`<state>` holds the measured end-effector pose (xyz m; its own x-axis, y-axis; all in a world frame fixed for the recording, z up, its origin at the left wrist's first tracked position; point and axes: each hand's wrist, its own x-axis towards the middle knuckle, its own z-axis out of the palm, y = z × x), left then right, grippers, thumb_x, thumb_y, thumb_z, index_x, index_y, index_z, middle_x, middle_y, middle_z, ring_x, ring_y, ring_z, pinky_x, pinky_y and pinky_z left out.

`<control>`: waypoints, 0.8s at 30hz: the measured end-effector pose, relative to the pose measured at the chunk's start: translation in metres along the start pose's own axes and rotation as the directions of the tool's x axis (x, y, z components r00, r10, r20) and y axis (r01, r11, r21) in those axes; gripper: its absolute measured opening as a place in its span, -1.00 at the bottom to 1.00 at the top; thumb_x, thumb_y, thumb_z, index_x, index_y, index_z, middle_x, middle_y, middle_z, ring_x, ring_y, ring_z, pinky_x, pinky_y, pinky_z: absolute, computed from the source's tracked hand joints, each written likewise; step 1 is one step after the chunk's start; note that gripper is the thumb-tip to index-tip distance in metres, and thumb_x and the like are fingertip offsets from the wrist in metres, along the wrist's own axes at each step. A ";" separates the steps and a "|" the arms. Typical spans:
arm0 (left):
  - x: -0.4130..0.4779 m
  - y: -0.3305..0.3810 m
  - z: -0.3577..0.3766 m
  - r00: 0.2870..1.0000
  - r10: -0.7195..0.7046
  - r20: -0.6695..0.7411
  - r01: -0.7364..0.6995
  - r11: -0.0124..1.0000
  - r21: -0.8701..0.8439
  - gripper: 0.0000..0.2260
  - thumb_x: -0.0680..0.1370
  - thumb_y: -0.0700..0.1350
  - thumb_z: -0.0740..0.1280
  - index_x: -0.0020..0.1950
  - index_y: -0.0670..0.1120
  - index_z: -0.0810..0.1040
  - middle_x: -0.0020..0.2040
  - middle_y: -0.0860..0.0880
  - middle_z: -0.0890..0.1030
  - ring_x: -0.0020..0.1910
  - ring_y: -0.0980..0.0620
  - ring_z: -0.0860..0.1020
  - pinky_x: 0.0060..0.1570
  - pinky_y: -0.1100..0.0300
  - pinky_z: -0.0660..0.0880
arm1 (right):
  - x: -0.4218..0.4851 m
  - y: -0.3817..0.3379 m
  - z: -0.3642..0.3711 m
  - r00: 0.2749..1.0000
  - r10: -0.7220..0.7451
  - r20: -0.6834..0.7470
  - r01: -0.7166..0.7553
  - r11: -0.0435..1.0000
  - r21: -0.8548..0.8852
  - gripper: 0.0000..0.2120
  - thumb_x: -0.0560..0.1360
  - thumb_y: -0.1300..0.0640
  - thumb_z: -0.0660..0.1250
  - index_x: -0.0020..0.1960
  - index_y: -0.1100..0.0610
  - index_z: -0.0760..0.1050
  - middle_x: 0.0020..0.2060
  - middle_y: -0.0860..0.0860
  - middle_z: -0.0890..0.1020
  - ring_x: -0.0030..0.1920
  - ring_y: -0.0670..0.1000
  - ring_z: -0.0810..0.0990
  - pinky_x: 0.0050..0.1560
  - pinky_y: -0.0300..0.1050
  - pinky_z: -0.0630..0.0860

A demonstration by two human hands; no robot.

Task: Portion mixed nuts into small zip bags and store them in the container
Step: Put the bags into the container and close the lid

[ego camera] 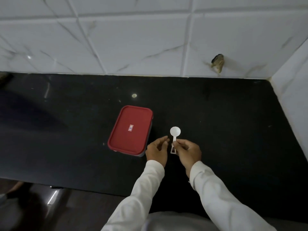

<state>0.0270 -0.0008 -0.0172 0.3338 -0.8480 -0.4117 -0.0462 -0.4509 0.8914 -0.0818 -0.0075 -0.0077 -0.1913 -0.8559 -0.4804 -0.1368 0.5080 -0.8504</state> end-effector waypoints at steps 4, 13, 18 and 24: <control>0.010 -0.004 -0.010 0.996 -0.039 0.078 0.040 0.999 -0.020 -0.67 0.62 -0.32 0.18 0.34 -0.13 0.53 0.23 -0.04 0.61 0.27 0.06 0.53 0.37 0.14 0.39 | 0.010 0.006 0.033 0.997 0.046 -0.055 -0.046 0.999 0.015 -0.91 0.45 0.11 0.46 -0.05 0.00 0.66 -0.21 -0.09 0.71 -0.15 -0.10 0.69 0.04 -0.07 0.62; 0.012 -0.018 -0.003 0.981 -0.071 0.181 0.071 0.997 0.009 -0.61 0.64 -0.21 0.16 0.46 0.00 0.41 0.41 0.02 0.47 0.39 0.08 0.41 0.39 0.23 0.29 | 0.020 0.005 0.043 0.995 0.057 -0.086 -0.072 0.982 -0.175 -0.89 0.49 0.12 0.42 -0.02 -0.01 0.69 -0.18 -0.09 0.70 -0.14 -0.08 0.67 -0.07 -0.25 0.56; 0.018 -0.016 -0.003 0.979 -0.093 0.184 0.096 0.995 -0.010 -0.59 0.63 -0.23 0.15 0.46 0.02 0.42 0.38 0.05 0.49 0.38 0.07 0.42 0.43 0.13 0.32 | 0.025 0.003 0.046 0.995 0.061 -0.084 -0.077 0.977 -0.199 -0.87 0.51 0.16 0.40 0.01 0.02 0.68 -0.18 -0.08 0.69 -0.15 -0.09 0.65 -0.10 -0.30 0.51; 0.019 -0.020 -0.004 0.978 -0.106 0.179 0.110 0.994 -0.014 -0.59 0.62 -0.22 0.16 0.46 0.02 0.42 0.42 0.06 0.46 0.42 0.06 0.38 0.46 0.08 0.29 | 0.024 0.004 0.047 0.996 0.032 -0.082 -0.050 0.972 -0.228 -0.88 0.51 0.16 0.39 0.00 0.03 0.68 -0.24 -0.10 0.66 -0.21 -0.15 0.62 -0.25 -0.42 0.42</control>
<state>0.0377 -0.0070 -0.0419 0.1631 -0.8316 -0.5308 0.0041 -0.5375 0.8433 -0.0414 -0.0308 -0.0333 -0.2746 -0.8283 -0.4883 -0.3451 0.5589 -0.7540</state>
